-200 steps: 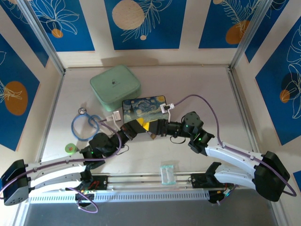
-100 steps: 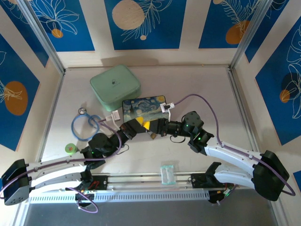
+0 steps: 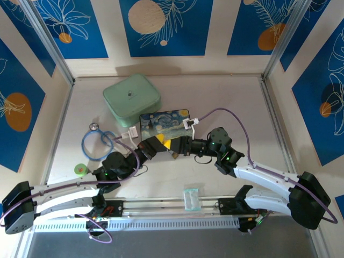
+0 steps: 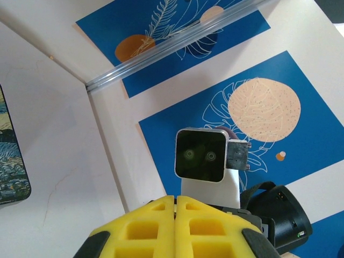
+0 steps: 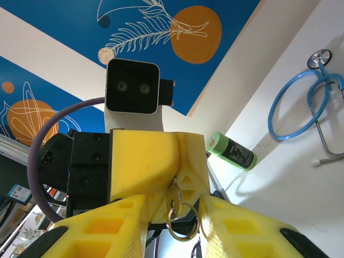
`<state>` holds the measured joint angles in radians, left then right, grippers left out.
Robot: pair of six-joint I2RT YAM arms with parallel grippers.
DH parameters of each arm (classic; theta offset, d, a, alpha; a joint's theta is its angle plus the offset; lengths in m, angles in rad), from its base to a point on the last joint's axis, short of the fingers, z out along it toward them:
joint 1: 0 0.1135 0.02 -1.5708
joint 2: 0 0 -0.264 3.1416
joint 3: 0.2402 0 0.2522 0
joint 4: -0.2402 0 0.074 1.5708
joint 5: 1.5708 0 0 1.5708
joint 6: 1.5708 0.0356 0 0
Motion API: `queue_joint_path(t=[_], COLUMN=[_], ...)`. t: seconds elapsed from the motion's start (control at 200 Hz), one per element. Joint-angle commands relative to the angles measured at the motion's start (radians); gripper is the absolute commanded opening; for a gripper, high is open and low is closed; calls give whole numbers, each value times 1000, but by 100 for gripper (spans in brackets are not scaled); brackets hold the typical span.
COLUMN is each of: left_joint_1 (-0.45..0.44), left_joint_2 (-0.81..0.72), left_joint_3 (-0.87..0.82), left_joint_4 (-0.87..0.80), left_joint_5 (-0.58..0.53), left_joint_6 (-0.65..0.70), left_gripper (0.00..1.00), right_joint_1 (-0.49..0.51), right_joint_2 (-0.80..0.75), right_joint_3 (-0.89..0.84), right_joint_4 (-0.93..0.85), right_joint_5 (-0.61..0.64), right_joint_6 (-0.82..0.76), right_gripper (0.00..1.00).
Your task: Unlock a padlock with a key
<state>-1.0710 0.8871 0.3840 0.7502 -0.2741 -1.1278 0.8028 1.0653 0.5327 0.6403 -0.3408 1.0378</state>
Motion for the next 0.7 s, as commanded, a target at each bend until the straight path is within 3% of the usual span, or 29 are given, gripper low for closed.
queue_joint_path(t=[0.0,0.245,0.53,0.695], left_joint_1=[3,4,4,3], left_joint_2=[3,7,-8,-17], left_joint_3=[1,-11,-13,-7], left_joint_4=[8,8,-31,-78], left_joint_5=[6,13,-4,-25], left_joint_6=[-6,-30,-31,-35], left_gripper=[0,0,0,0], right_joint_1=[1,1,1,1], right_joint_2=[15,21,-6,-35], right_joint_3=[18,19,-6,-32], right_joint_4=[15,36,26,-19], right_joint_5=[5,19,25,34], right_joint_6=[-19,-32,-34,-43], right_gripper=[30,12,1,0])
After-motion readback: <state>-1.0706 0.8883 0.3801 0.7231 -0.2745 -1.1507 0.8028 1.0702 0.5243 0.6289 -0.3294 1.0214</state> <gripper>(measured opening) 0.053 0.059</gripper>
